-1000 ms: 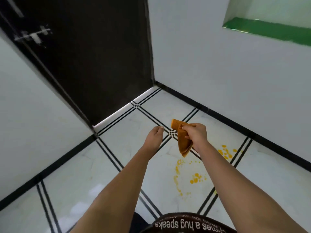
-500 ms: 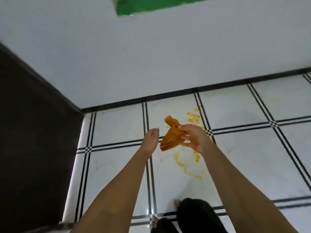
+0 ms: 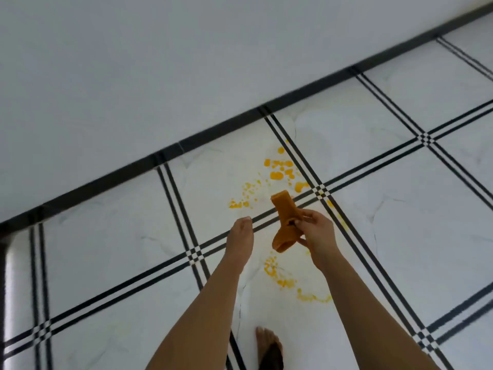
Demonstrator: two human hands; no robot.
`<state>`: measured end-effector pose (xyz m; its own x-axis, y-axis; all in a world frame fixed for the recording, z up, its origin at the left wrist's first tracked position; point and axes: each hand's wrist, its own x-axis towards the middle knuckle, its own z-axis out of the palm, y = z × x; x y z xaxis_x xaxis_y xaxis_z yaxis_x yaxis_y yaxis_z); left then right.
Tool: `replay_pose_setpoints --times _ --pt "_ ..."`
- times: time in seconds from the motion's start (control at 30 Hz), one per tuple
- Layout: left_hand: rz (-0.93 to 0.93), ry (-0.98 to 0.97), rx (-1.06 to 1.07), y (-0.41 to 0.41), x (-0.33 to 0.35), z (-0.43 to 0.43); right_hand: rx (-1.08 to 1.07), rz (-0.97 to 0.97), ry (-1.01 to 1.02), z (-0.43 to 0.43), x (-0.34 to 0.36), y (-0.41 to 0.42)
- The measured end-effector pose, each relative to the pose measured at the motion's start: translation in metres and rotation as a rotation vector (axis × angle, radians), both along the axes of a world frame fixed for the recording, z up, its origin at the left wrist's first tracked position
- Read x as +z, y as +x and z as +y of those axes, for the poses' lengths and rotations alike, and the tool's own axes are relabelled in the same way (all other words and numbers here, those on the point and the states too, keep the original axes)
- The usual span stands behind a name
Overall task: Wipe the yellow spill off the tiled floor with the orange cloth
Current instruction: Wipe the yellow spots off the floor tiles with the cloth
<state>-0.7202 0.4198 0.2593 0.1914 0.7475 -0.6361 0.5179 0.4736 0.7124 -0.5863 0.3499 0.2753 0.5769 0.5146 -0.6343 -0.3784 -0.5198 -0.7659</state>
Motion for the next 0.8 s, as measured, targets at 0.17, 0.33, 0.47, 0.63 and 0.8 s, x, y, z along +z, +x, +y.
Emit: replay_pose_setpoints --times 0.17,0.33,0.47,0.63,0.8 --pt "0.064 0.046 -0.146 0.005 -0.177 0.026 0.294 -0.401 -0.083 0.018 -0.161 -0.009" --pt "0.359 0.311 -0.433 -0.022 -0.326 0.049 0.583 -0.584 -0.227 0.026 -0.326 -0.033" --pt "0.583 0.587 -0.647 -0.037 -0.397 0.084 0.935 -0.881 -0.499 0.045 -0.414 -0.029" --pt "0.637 0.843 -0.558 -0.047 -0.444 0.140 0.720 -1.100 -0.437 0.144 -0.456 0.031" --pt "0.694 0.850 -0.460 -0.055 -0.449 0.175 0.941 -1.175 -0.312 0.213 -0.454 -0.010"
